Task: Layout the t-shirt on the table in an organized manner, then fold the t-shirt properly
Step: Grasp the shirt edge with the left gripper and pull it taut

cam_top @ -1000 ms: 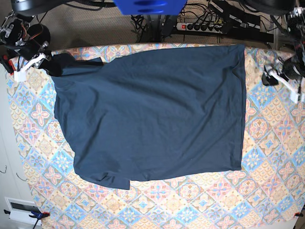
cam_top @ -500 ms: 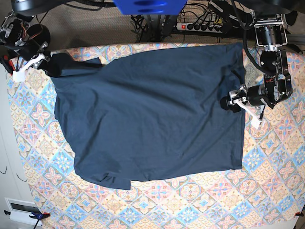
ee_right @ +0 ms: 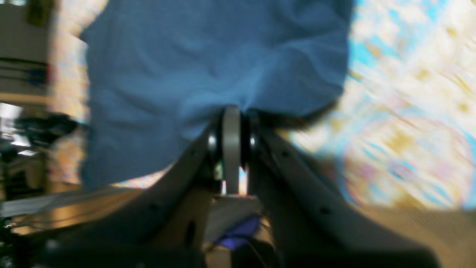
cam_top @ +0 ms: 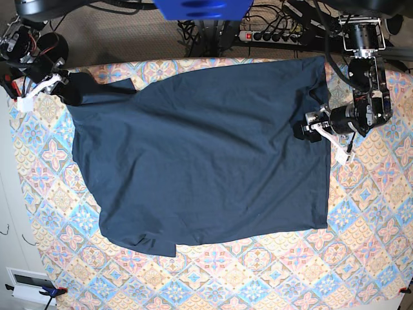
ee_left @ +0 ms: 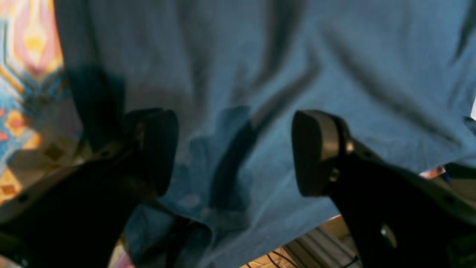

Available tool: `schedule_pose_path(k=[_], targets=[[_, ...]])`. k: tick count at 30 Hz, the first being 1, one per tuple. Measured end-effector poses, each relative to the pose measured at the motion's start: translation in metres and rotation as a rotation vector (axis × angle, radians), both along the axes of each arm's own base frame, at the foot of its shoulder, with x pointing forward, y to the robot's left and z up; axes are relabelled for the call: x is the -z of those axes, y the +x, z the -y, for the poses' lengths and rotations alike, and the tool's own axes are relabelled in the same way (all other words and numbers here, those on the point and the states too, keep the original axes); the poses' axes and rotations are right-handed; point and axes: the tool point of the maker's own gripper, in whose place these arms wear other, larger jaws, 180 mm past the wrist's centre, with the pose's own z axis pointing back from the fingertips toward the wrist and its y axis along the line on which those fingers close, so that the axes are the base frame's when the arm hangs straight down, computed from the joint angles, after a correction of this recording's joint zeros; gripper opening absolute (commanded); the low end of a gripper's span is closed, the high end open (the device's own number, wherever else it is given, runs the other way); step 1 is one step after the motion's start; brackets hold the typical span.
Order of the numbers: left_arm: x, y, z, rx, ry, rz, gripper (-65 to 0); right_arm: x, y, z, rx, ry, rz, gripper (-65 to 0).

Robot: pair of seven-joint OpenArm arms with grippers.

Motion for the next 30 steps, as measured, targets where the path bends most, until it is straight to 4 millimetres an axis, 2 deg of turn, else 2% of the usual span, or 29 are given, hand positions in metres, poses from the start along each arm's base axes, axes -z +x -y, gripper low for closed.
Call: schedule_pose_path(k=[3, 9, 14, 20, 23, 30], targets=[[0.005, -0.014, 0.003, 0.016, 0.005, -0.036, -18.1, 0.004, -0.003, 0.001, -0.001, -0.014, -0.019, -64.4], [-0.024, -0.045, 0.024, 0.156, 0.053, 0.015, -18.1, 0.002, -0.001, 0.000, -0.003, -0.011, -0.011, -64.5], [-0.018, -0.075, 0.022, 0.210, 0.099, -0.045, -18.1, 0.003, -0.002, 0.000, -0.002, -0.009, -0.014, -64.5], [-0.008, -0.082, 0.003, 0.201, 0.145, -0.095, -18.1, 0.003, -0.002, 0.000, -0.004, -0.010, -0.015, -64.5], [0.004, -0.087, -0.022, 0.177, 0.250, -0.142, -18.1, 0.003, -0.001, 0.000, -0.003, -0.010, -0.013, -64.5], [0.019, -0.101, -0.045, 0.218, 0.438, -0.199, -18.1, 0.002, 0.001, 0.000, -0.005, -0.012, -0.009, -64.5]])
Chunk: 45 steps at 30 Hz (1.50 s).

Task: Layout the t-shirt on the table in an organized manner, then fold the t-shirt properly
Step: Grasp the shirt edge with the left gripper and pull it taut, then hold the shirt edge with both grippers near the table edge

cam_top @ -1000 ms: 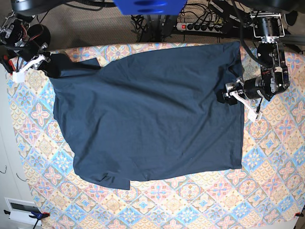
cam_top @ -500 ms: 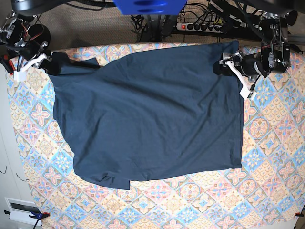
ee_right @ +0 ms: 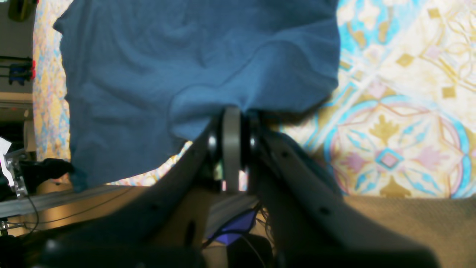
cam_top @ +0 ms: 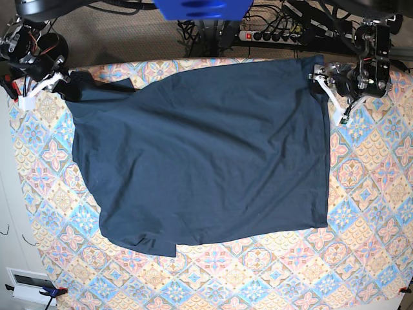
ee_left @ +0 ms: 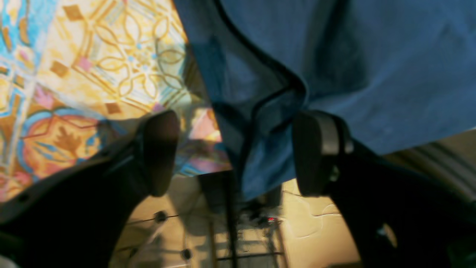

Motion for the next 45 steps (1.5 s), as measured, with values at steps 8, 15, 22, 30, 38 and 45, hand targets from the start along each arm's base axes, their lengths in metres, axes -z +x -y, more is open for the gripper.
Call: schedule_pose_path(k=[8, 15, 22, 30, 38, 45], targets=[[-0.031, 0.001, -0.027, -0.028, 0.094, 0.091, -18.1, 0.000, 0.003, -0.004, 0.010, 0.018, 0.013, -64.5], [-0.035, -0.002, 0.027, -0.031, -0.180, 0.098, -18.1, 0.004, 0.002, -0.012, -0.007, 0.032, 0.003, -64.5], [-0.022, -0.008, 0.041, -0.077, -0.248, 0.070, -18.3, 0.004, 0.002, -0.014, -0.008, 0.037, 0.004, -64.5], [-0.012, 0.005, 0.036, -0.136, -0.267, 0.075, -41.4, 0.007, 0.001, -0.018, -0.001, 0.050, 0.004, -64.5], [-0.013, 0.010, 0.036, -0.136, -0.266, 0.087, -44.2, 0.007, 0.001, -0.018, -0.001, 0.050, 0.003, -64.5], [-0.014, 0.010, 0.032, -0.136, -0.251, 0.087, -65.0, 0.007, 0.001, -0.018, -0.001, 0.050, 0.003, -64.5]])
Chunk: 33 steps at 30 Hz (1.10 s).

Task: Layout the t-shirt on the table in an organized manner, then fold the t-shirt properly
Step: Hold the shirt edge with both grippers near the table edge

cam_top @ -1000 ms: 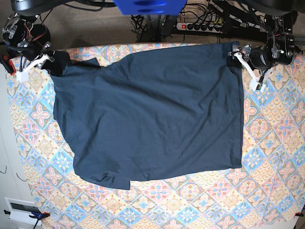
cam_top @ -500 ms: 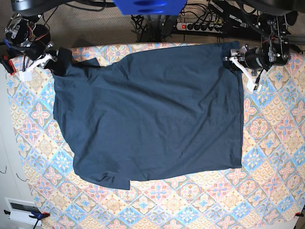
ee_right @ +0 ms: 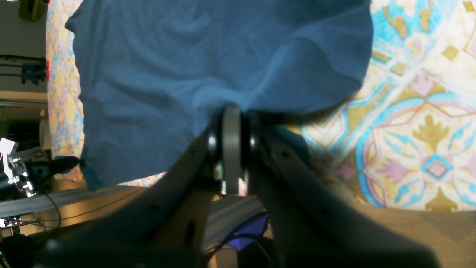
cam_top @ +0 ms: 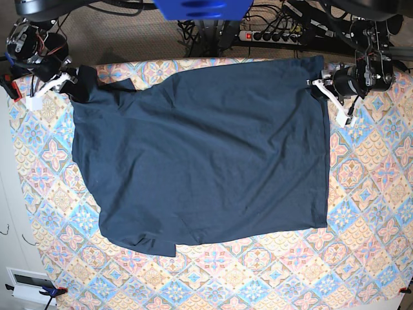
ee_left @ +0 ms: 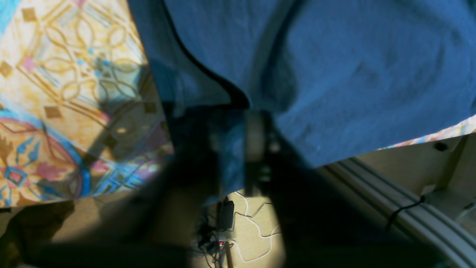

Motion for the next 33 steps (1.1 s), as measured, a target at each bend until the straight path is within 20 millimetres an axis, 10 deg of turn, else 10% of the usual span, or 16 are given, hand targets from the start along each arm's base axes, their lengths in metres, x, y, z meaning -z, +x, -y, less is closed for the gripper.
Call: schedule_pose_path(k=[11, 21, 33], targets=[[-0.001, -0.027, -0.057, -0.081, 0.164, -0.025, -65.0, 0.000, 0.000, 0.000, 0.000, -0.001, -0.001, -64.5], [0.002, -0.048, -0.040, -0.083, 0.050, -0.070, -64.0, 0.000, 0.000, 0.000, 0.000, 0.000, -0.001, -64.5], [0.006, -0.073, -0.025, -0.094, -0.039, -0.128, -17.4, 0.000, 0.000, 0.000, 0.000, -0.001, -0.001, -64.5]])
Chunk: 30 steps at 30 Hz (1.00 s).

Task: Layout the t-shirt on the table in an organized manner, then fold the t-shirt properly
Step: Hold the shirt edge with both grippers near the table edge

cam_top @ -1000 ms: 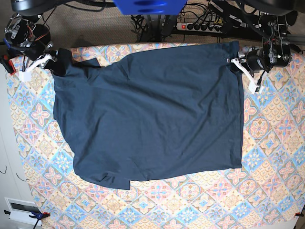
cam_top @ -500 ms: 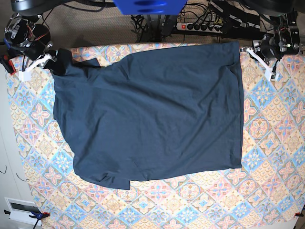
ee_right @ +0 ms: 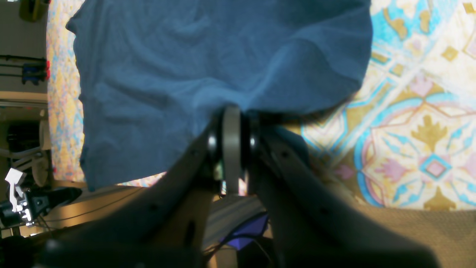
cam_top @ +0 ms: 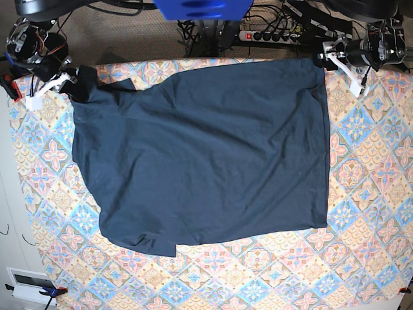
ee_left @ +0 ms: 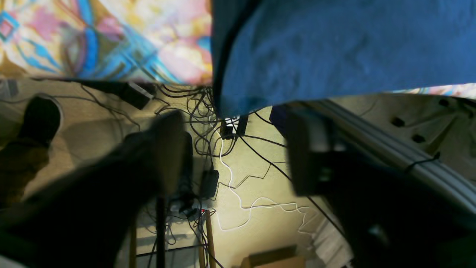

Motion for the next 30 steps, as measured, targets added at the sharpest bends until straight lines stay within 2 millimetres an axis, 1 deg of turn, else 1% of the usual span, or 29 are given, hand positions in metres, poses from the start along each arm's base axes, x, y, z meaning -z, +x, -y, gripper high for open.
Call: schedule_pose_path(k=[2, 4, 7, 10, 12, 15, 17, 18, 19, 20, 22, 24, 26, 28, 30], targets=[[0.001, 0.000, 0.000, -0.003, -0.001, -0.001, -16.1, 0.000, 0.000, 0.000, 0.000, 0.000, 0.000, -64.5], [0.006, -0.002, 0.001, -0.026, -0.013, -0.007, -15.8, 0.000, 0.000, 0.000, 0.000, 0.000, 0.000, -64.5], [0.013, -0.011, 0.004, -0.043, -0.032, -0.040, -15.6, 0.000, 0.000, 0.000, 0.000, 0.001, 0.000, -64.5], [0.025, -0.015, 0.015, -0.018, -0.053, -0.069, -16.0, 0.000, 0.000, 0.000, 0.000, 0.000, 0.001, -64.5], [0.032, -0.011, 0.023, -0.017, -0.077, -0.064, -16.0, 0.000, 0.000, 0.000, 0.000, 0.001, 0.001, -64.5], [0.039, -0.010, 0.025, -0.021, -0.084, -0.073, -16.2, 0.000, 0.000, 0.000, 0.000, 0.000, 0.000, -64.5], [0.040, -0.007, 0.031, -0.002, -0.092, -0.073, -17.2, 0.000, 0.000, 0.000, 0.000, 0.000, 0.000, -64.5], [0.041, -0.007, 0.036, 0.009, -0.102, -0.075, -19.9, 0.000, 0.000, 0.000, 0.000, 0.001, 0.000, -64.5], [0.040, -0.007, 0.041, 0.022, -0.109, -0.075, -25.5, 0.000, 0.000, 0.000, 0.000, 0.001, 0.001, -64.5], [0.036, -0.004, 0.045, 0.031, -0.117, -0.062, -32.0, 0.000, 0.000, 0.000, 0.000, 0.000, 0.000, -64.5], [0.025, 0.004, 0.051, 0.065, -0.116, -0.019, -47.1, 0.000, 0.000, 0.000, 0.000, 0.000, 0.001, -64.5], [0.019, 0.009, 0.055, 0.079, -0.116, 0.005, -56.1, 0.000, 0.000, 0.000, 0.000, 0.000, 0.000, -64.5], [0.018, 0.012, 0.055, 0.079, -0.119, 0.012, -65.0, 0.000, 0.000, 0.000, 0.000, 0.000, 0.000, -64.5], [0.016, 0.015, 0.048, 0.062, -0.105, 0.025, -65.0, 0.000, 0.000, 0.000, 0.000, 0.000, 0.002, -64.5], [0.011, 0.020, 0.035, 0.027, -0.081, 0.046, -65.0, 0.000, 0.000, 0.000, 0.000, 0.000, 0.001, -64.5]])
